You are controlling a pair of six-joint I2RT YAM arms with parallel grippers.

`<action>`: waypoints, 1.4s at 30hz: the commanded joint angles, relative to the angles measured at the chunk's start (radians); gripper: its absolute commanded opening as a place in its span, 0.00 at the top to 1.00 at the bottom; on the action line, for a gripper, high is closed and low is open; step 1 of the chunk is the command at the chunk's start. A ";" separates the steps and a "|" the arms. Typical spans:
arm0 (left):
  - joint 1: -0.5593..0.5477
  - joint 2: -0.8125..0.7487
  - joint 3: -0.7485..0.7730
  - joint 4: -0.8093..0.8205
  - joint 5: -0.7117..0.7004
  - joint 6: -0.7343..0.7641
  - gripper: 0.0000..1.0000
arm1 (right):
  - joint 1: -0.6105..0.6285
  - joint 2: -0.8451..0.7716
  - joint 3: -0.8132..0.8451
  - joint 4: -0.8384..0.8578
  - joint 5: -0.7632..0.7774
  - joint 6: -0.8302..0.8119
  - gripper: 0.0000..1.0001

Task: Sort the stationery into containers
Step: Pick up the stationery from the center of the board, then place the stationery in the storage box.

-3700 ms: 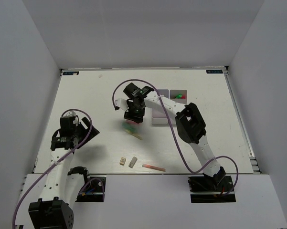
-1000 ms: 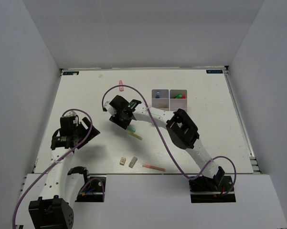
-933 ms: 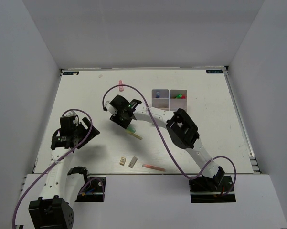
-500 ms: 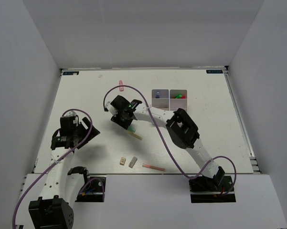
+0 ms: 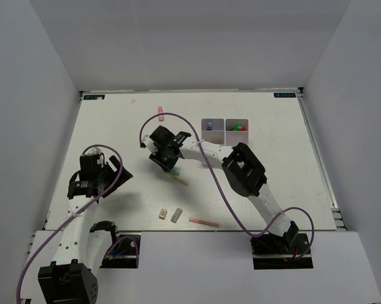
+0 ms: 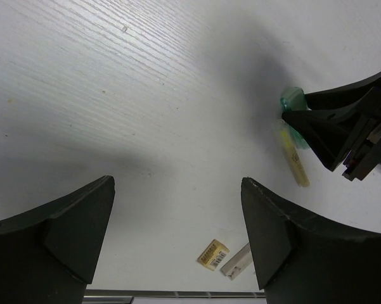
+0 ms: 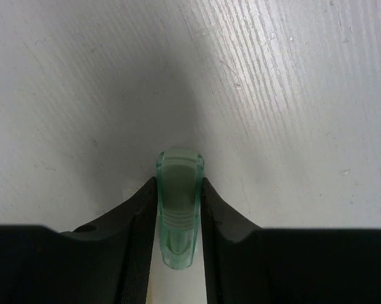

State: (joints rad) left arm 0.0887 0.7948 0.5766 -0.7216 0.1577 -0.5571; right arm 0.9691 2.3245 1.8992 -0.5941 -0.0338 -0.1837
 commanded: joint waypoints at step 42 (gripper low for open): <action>0.002 0.012 -0.009 0.017 0.019 0.019 0.09 | -0.450 -0.950 -0.867 0.563 -0.042 -0.254 1.00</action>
State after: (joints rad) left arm 0.0887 0.8093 0.5766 -0.7212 0.1596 -0.5529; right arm 0.5594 1.3830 1.0279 -0.1818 0.0647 -0.4381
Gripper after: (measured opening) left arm 0.907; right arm 0.337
